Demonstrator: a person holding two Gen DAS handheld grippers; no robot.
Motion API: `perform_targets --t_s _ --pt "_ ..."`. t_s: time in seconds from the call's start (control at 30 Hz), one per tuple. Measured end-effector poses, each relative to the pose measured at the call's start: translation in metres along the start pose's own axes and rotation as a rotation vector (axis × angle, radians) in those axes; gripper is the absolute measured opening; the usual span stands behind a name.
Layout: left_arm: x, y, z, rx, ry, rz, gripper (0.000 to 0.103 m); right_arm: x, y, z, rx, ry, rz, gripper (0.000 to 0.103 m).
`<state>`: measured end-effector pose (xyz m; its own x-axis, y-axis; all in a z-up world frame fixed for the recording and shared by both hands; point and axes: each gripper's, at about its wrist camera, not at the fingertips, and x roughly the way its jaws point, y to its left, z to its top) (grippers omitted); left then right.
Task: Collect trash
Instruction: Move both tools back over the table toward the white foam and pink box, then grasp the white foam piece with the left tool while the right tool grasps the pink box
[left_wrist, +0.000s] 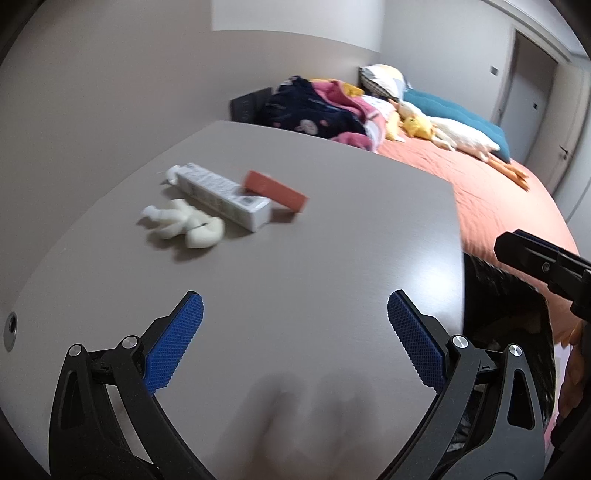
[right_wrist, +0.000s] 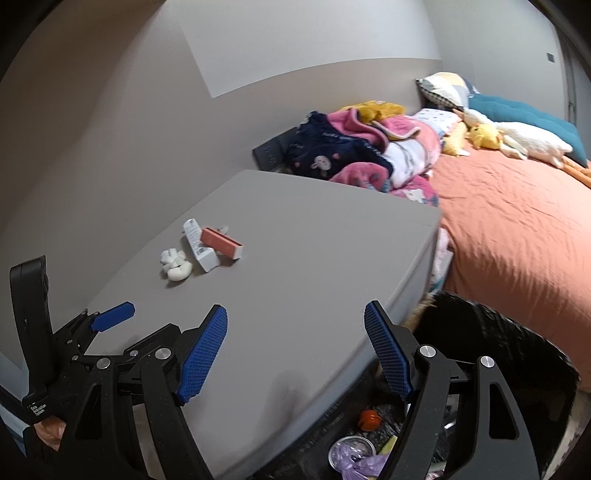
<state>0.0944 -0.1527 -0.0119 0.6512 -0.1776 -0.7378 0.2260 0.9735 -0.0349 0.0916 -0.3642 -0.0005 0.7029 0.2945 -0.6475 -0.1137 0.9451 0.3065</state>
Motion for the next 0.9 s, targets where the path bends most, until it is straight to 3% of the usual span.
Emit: perform_targets --t_s 0.2,0.47,0.67,0.9 --pt "0.009 0.031 0.007 -0.074 0.008 0.026 0.096 0.027 0.019 0.012 -0.042 0.024 0.038 0.077" --pt "0.028 0.056 0.016 -0.106 0.030 0.057 0.080 0.067 0.042 0.030 -0.090 0.055 0.072 0.077" --pt "0.045 0.079 0.022 -0.171 0.065 0.057 0.067 0.095 0.061 0.042 -0.138 0.078 0.106 0.071" --pt "0.062 0.098 0.032 -0.230 0.081 0.073 0.066 0.132 0.075 0.054 -0.173 0.113 0.135 0.068"
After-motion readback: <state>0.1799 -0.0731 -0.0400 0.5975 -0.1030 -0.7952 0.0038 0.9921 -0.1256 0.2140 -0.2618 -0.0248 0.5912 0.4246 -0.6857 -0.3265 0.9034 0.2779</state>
